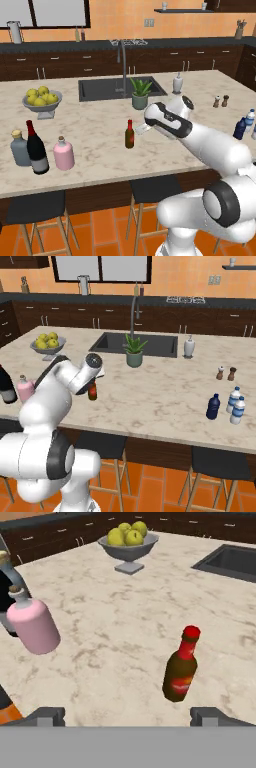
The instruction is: Move the plastic bottles in the middle to the plastics group, and the glass bottles in the middle to the glass group.
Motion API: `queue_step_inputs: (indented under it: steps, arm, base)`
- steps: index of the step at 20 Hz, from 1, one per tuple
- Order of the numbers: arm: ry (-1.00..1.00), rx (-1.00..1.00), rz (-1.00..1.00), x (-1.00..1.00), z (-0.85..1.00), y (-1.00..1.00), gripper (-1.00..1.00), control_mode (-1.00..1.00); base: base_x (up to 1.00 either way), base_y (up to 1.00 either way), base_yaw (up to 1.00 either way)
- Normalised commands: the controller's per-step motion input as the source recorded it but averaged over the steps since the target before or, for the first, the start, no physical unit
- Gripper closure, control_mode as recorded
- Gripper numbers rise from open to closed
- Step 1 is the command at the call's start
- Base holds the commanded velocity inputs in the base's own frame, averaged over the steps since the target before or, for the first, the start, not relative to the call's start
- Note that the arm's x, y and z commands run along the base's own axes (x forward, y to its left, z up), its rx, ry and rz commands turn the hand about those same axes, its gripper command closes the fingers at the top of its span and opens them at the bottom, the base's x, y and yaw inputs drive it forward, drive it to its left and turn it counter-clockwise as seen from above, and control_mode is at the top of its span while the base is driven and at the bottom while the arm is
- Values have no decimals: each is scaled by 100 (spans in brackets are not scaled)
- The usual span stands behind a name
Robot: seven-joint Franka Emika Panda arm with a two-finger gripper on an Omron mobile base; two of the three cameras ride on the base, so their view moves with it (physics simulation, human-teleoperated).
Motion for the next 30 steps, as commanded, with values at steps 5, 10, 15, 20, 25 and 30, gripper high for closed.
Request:
queue_step_inputs:
  steps: [5,10,15,20,25,30]
  arm:
    - [-9,19,44,92,-2,-88,-100,-100]
    - [-7,9,41,63,-32,-22,-100,-100]
    - [-9,0,19,27,-57,22,-100,-100]
    - [0,0,10,51,-40,22,-100,-100]
    - [0,0,9,27,-12,4,-100,-100]
    - [0,0,7,7,-17,15,-100,-100]
  base:
    - [0,0,0]
    - [0,0,0]
    - [0,0,0]
    - [0,0,0]
    - [0,0,0]
    - [0,0,0]
